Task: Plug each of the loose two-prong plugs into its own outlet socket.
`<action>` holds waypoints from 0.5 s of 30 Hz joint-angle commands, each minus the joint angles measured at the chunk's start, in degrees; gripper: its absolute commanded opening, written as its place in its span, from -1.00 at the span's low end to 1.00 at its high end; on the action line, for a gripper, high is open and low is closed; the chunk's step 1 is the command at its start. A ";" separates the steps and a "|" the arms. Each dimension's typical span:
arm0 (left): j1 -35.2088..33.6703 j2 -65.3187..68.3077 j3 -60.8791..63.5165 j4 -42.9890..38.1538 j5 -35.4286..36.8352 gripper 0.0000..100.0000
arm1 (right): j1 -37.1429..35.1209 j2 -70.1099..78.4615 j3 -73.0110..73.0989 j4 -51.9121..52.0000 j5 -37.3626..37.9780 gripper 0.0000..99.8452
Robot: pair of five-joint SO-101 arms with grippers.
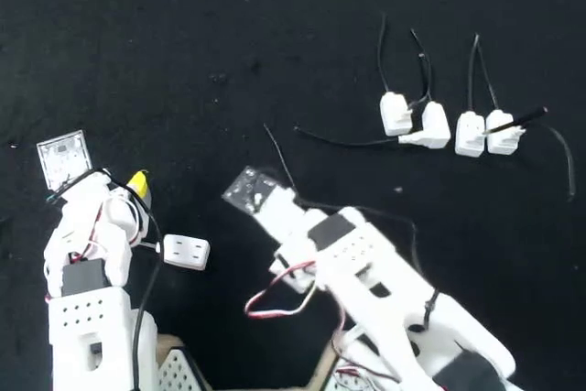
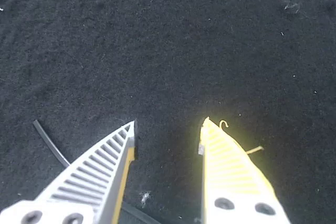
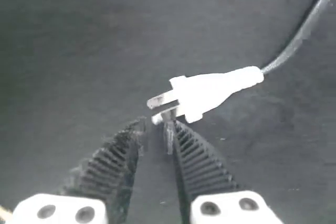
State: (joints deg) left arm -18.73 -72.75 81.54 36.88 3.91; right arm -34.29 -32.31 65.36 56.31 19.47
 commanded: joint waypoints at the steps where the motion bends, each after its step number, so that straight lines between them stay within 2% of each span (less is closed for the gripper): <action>1: -0.48 -0.62 -0.48 -0.97 0.53 -0.60 | -5.80 -6.02 -4.88 4.66 -3.78 -0.89; 6: -0.40 -0.62 -0.48 -0.97 0.53 -0.60 | -6.15 -11.56 -4.70 1.76 -3.43 -0.89; 9: -0.57 -0.62 -0.48 -0.97 0.53 -0.60 | -3.87 -12.70 -4.18 0.26 -2.81 -0.85; 13: -0.84 -0.62 -0.48 -0.97 0.53 -0.60 | 3.52 -12.79 -4.18 1.23 7.21 -0.60; 15: -0.84 -0.62 -0.48 -0.97 0.53 -0.60 | 7.74 -12.70 -4.18 1.32 15.12 -0.50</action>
State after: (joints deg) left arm -18.73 -72.75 81.54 36.88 3.91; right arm -34.29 -43.30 63.34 58.07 22.55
